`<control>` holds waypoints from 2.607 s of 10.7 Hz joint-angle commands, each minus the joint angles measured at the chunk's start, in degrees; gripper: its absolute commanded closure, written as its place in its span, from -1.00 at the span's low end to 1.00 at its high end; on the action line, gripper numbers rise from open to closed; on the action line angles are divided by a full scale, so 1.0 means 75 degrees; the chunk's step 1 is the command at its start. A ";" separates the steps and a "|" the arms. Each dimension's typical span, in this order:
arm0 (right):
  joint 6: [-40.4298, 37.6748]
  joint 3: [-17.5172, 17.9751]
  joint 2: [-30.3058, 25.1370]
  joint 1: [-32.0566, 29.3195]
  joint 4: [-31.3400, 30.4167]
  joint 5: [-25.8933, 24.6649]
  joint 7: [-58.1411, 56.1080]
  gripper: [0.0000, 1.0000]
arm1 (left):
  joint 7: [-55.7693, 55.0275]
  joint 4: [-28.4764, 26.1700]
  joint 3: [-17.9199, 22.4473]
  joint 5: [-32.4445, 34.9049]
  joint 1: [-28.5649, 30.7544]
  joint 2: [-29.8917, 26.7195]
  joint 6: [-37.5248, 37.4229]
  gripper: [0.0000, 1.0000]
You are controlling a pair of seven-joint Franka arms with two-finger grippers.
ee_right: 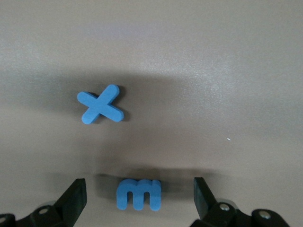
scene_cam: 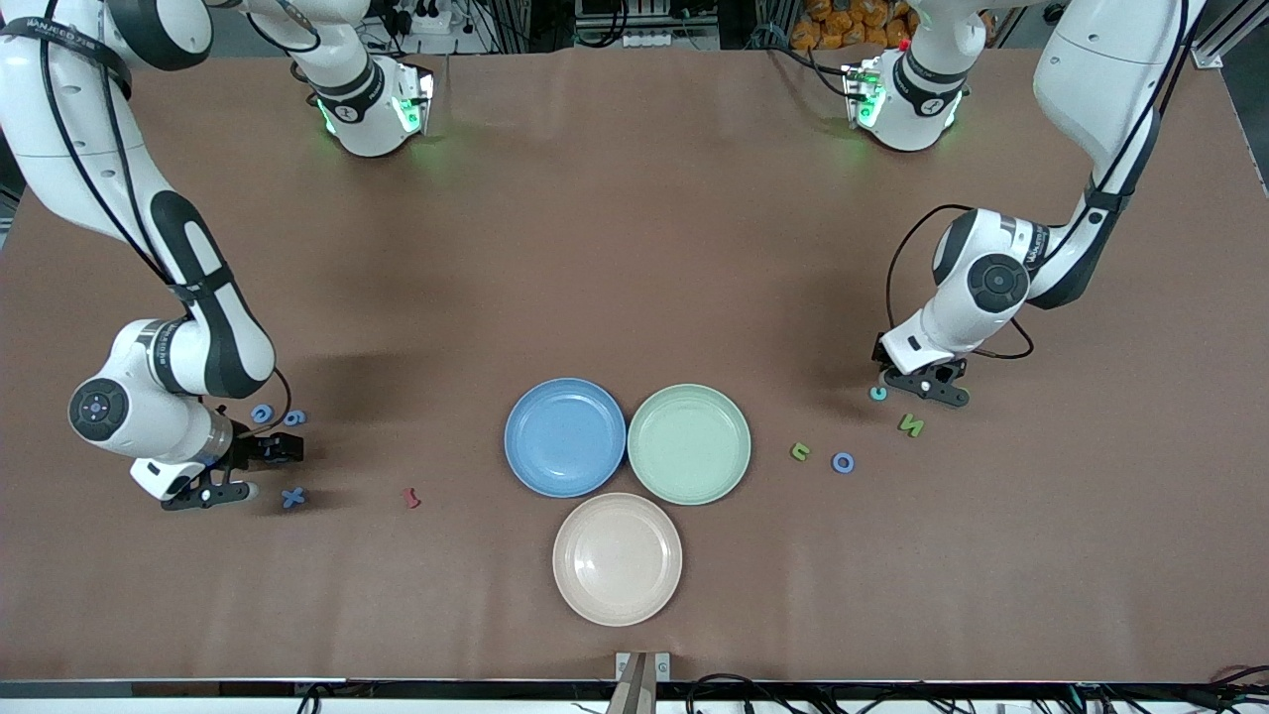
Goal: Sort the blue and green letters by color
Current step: 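Grasp the blue m with the right gripper while the left gripper grasps the green B, then drop the m on the blue plate while the left gripper drops the B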
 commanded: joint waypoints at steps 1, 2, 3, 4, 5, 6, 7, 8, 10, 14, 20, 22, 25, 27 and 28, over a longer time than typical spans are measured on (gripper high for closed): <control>0.0075 0.0053 -0.0073 -0.0140 -0.0248 -0.0158 -0.0044 -1.00 | 0.0084 -0.0079 -0.0012 0.0171 0.0083 0.0061 0.0234 0.08; 0.0075 0.0053 -0.0061 -0.0140 -0.0271 -0.0158 -0.0044 -1.00 | 0.0084 -0.0079 -0.0023 0.0171 0.0211 0.0119 0.0362 0.22; 0.0075 0.0053 -0.0061 -0.0128 -0.0260 -0.0158 -0.0044 -1.00 | 0.0049 -0.0067 -0.0024 0.0171 0.0224 0.0131 0.0363 0.62; 0.0087 0.0053 -0.0061 -0.0128 -0.0260 -0.0158 -0.0044 -1.00 | -0.0056 -0.0079 -0.0024 0.0160 0.0224 0.0085 0.0363 1.00; 0.0099 0.0053 -0.0050 -0.0128 -0.0260 -0.0158 -0.0032 -1.00 | -0.0173 -0.0079 -0.0047 0.0136 0.0236 0.0004 0.0363 1.00; 0.0134 0.0053 -0.0050 -0.0117 -0.0260 -0.0170 -0.0044 -0.25 | -0.0487 0.0025 -0.0291 0.0078 0.0236 -0.0102 0.0352 1.00; 0.0134 0.0053 -0.0050 -0.0093 -0.0260 -0.0170 -0.0044 0.83 | -0.0850 0.0235 -0.0641 0.0054 0.0236 -0.0161 0.0293 1.00; 0.0134 0.0053 -0.0050 -0.0093 -0.0248 -0.0170 -0.0044 1.00 | -0.1121 0.0469 -0.0946 0.0042 0.0201 -0.0138 0.0293 1.00; 0.0111 0.0053 -0.0061 -0.0058 -0.0236 -0.0170 0.0003 1.00 | -0.1718 0.1148 -0.1509 0.0042 0.0107 0.0060 0.0281 1.00; -0.0659 0.0088 -0.0132 0.0316 -0.0027 -0.0100 0.0995 1.00 | -0.2584 0.3022 -0.1887 0.0042 -0.0816 0.1417 0.0293 1.00; -0.2888 0.1163 -0.0202 0.0727 0.0888 0.0507 0.3900 1.00 | -0.3724 0.4233 -0.0672 0.0148 -0.2935 0.2264 0.0316 -0.61; -0.2971 0.1703 -0.0190 0.0820 0.0994 0.0709 0.5141 1.00 | -0.3690 0.4222 -0.0422 0.0253 -0.3000 0.2160 0.0328 -1.00; -0.2937 0.2184 -0.0179 0.1230 0.1123 0.0721 0.6713 1.00 | -0.3130 0.3755 -0.0503 0.0324 -0.2101 0.1120 -0.0394 -1.00; -0.2622 0.2244 -0.0108 0.1802 0.1229 0.1023 0.7629 1.00 | -0.1415 0.3461 -0.0586 0.0312 -0.1245 0.0555 -0.1636 -1.00; -0.2260 0.2221 -0.0085 0.1956 0.1229 0.1373 0.7771 1.00 | -0.0581 0.3309 -0.0586 0.0277 -0.0870 0.0519 -0.1768 -1.00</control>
